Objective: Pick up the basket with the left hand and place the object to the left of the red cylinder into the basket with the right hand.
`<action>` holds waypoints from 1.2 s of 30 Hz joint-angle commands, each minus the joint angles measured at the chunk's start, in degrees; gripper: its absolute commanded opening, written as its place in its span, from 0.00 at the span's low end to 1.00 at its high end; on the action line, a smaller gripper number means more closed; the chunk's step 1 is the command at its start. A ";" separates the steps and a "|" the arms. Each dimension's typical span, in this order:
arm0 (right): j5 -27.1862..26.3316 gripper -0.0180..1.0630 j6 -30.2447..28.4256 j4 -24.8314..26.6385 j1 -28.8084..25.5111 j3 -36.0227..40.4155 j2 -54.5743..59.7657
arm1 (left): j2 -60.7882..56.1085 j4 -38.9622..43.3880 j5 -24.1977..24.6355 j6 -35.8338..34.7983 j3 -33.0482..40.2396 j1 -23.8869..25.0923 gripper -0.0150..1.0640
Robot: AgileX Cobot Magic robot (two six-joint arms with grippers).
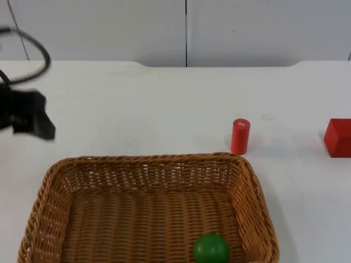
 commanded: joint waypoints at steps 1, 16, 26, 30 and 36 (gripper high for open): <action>-1.39 0.72 0.06 0.01 0.07 0.13 -0.34 | -5.46 1.33 1.60 -1.48 0.00 -0.23 0.79; 0.24 0.72 3.91 0.31 0.07 0.13 -16.82 | -37.64 3.25 13.24 -1.48 0.00 -0.23 0.79; 6.41 0.72 4.37 0.40 0.07 3.77 -27.97 | -55.75 8.08 20.15 -7.06 0.00 -0.23 0.79; 6.41 0.72 2.25 0.40 0.07 8.75 -32.02 | -59.97 12.64 24.02 -10.48 0.00 -0.23 0.79; 6.76 0.72 1.99 0.54 0.07 16.83 -39.25 | -66.42 18.16 28.72 -13.48 0.00 -0.23 0.79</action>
